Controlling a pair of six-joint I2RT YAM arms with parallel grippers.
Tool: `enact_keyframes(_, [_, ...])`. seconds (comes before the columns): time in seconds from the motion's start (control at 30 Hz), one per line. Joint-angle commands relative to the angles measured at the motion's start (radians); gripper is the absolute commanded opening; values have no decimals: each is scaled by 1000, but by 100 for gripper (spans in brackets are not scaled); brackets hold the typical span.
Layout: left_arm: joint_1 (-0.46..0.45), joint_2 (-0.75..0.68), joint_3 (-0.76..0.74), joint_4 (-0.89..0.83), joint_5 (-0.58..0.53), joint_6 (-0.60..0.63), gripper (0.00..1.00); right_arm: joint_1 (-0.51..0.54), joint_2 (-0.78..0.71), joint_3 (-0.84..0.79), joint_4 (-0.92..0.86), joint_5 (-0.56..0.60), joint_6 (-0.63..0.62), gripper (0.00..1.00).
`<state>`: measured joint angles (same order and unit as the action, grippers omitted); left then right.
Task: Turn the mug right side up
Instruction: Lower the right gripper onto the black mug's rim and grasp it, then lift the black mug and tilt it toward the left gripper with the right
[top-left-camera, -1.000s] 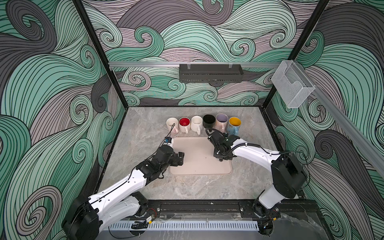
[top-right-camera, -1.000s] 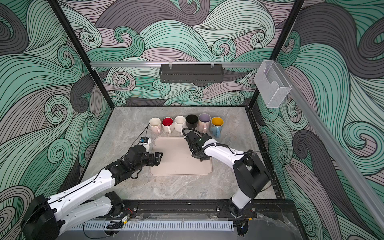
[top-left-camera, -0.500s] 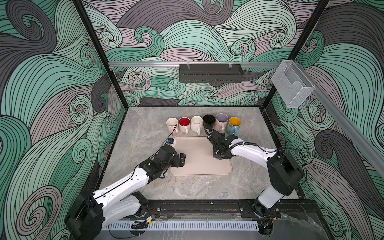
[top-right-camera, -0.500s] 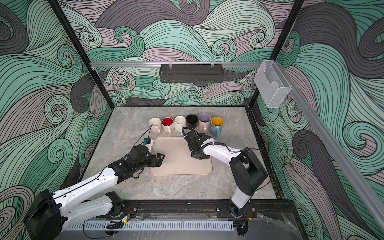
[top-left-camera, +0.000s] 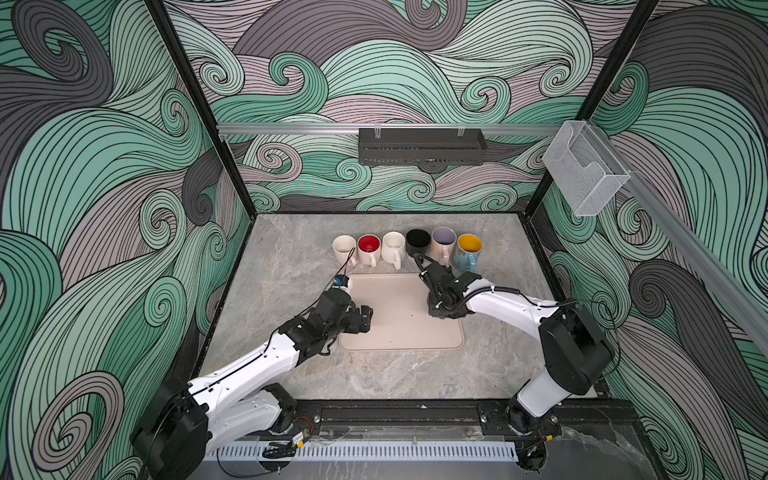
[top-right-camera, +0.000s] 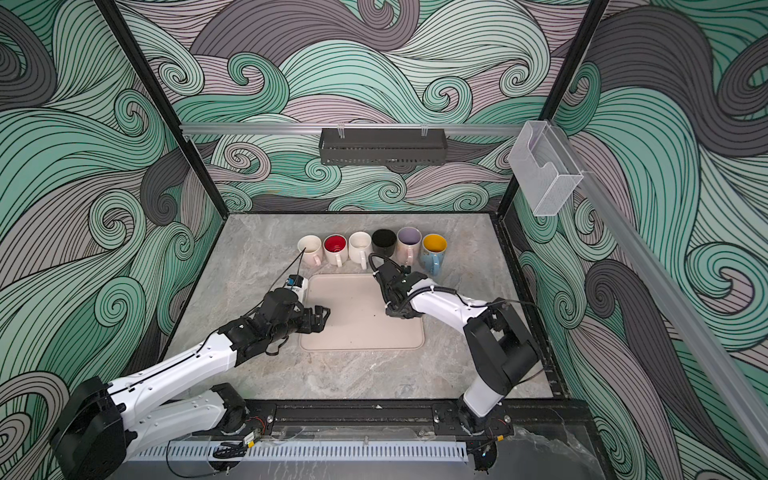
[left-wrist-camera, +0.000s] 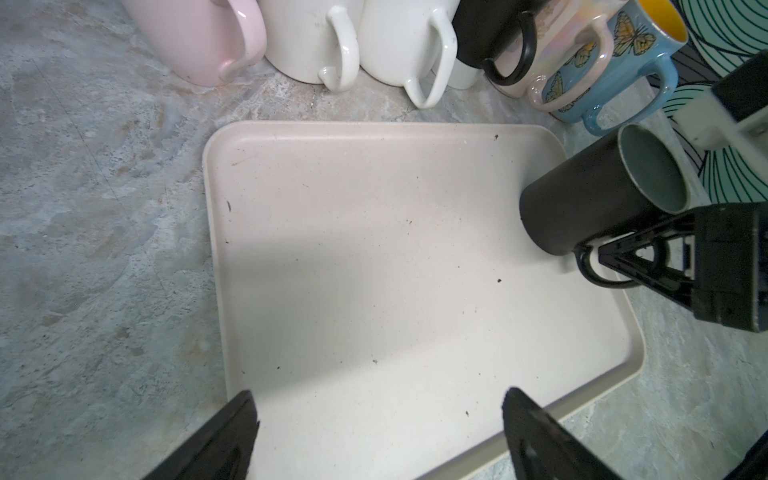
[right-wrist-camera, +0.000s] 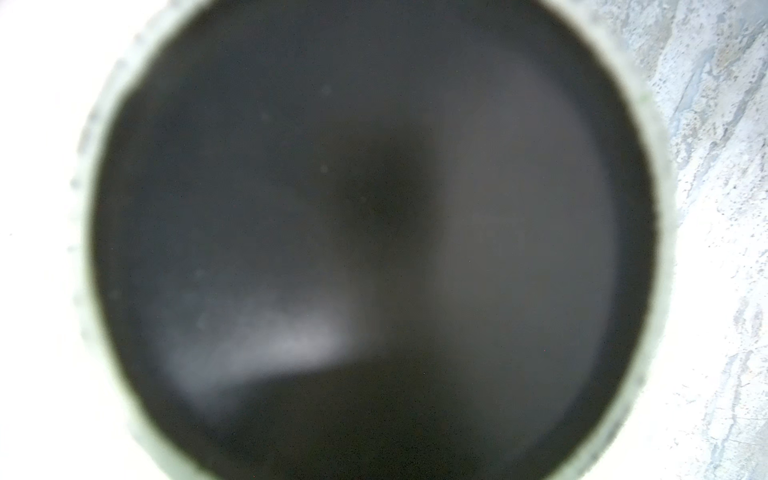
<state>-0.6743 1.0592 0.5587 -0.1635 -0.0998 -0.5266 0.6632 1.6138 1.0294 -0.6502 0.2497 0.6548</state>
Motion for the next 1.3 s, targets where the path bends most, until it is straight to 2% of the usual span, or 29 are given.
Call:
enact_keyframes(0.0, [6, 8, 40, 6, 15, -12, 93, -4, -108, -31, 107, -4, -62, 0])
enact_keyframes(0.17, [5, -2, 37, 19, 27, -29, 92, -5, -277, -113, 285, -110, -110, 0])
enact_keyframes(0.4, [6, -93, -25, 166, 91, -110, 90, -19, -417, -192, 598, -361, -56, 0])
enact_keyframes(0.57, [6, -179, -42, 206, 98, -140, 90, -24, -400, -154, 732, -579, 1, 0])
enact_keyframes(0.73, [7, -289, -101, 318, 83, -189, 89, -37, -384, -233, 1131, -780, 137, 0])
enact_keyframes(0.87, [12, -357, -159, 434, 79, -239, 88, -43, -324, -211, 1288, -935, 250, 0])
enact_keyframes(1.1, [61, -422, -235, 647, 162, -332, 88, -39, -191, -232, 1670, -1045, 492, 0])
enact_keyframes(1.27, [111, -434, -260, 738, 223, -386, 87, -25, -171, -224, 1689, -1071, 499, 0])
